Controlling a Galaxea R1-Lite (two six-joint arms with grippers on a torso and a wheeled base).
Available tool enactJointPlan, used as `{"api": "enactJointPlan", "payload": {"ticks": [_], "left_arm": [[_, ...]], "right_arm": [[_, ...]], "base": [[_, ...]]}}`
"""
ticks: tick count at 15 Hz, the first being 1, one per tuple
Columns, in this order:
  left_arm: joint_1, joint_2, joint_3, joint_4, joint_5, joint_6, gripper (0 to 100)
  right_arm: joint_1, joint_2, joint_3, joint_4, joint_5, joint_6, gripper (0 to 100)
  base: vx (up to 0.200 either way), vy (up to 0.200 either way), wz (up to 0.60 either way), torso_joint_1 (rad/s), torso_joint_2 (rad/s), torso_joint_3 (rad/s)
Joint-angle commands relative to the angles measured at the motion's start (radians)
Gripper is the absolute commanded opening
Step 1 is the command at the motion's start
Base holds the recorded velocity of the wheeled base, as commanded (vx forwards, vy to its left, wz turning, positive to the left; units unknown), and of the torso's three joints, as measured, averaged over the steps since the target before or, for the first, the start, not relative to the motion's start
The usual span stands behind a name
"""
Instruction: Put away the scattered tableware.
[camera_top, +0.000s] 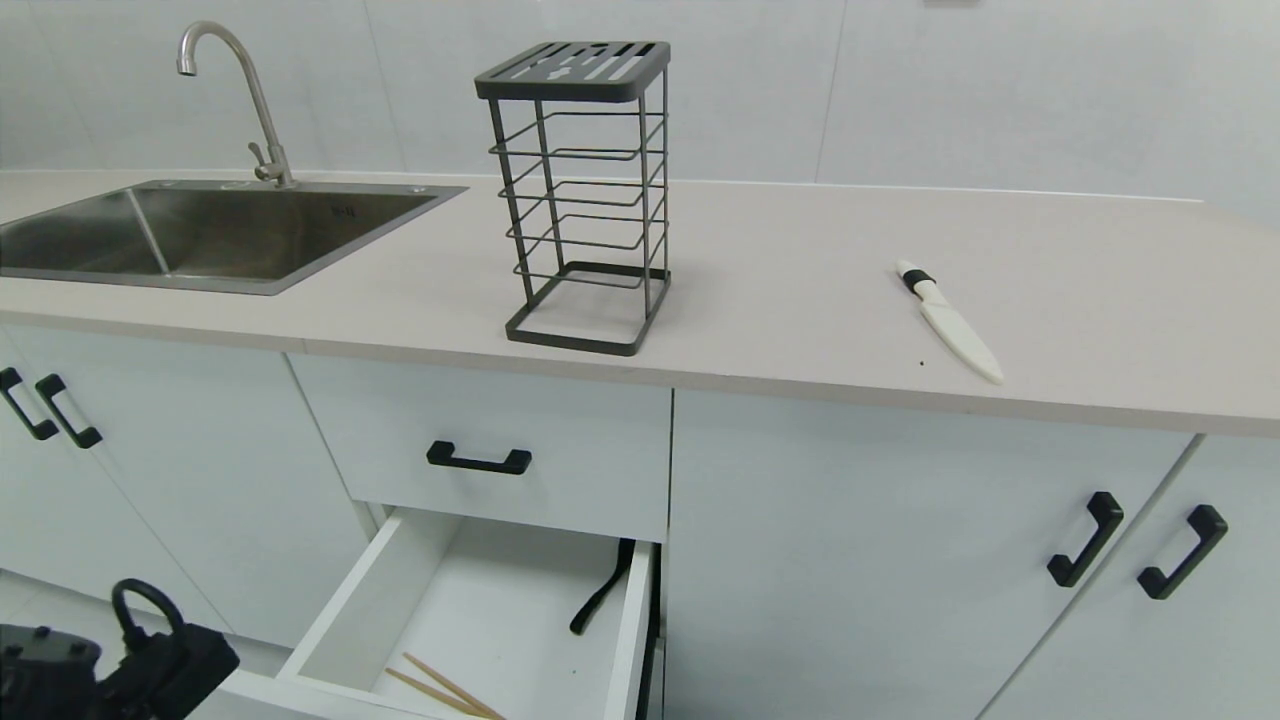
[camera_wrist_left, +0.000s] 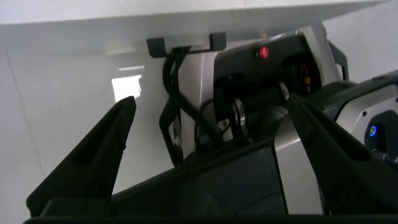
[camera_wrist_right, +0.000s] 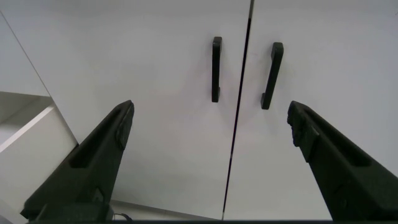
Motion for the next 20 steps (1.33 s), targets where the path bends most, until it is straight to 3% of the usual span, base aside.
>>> {"api": "enactJointPlan", "payload": {"ticks": [1, 8, 10, 20], "left_arm": [[-0.029, 0.14, 0.012, -0.026, -0.001, 0.002, 100], [-0.044, 0.348, 0.021, -0.183, 0.07, 0.005, 100], [-0.046, 0.394, 0.023, -0.24, 0.125, 0.005, 100], [-0.064, 0.556, 0.034, -0.488, 0.179, 0.006, 100]], "right_arm": [[0.0, 0.002, 0.0, 0.0, 0.0, 0.0, 100], [0.0, 0.002, 0.0, 0.0, 0.0, 0.0, 100], [0.001, 0.002, 0.0, 0.0, 0.0, 0.0, 100], [0.0, 0.002, 0.0, 0.0, 0.0, 0.0, 100]], "base": [[0.0, 0.0, 0.0, 0.0, 0.0, 0.0], [0.0, 0.0, 0.0, 0.0, 0.0, 0.0], [0.0, 0.0, 0.0, 0.0, 0.0, 0.0], [0.0, 0.0, 0.0, 0.0, 0.0, 0.0]]}}
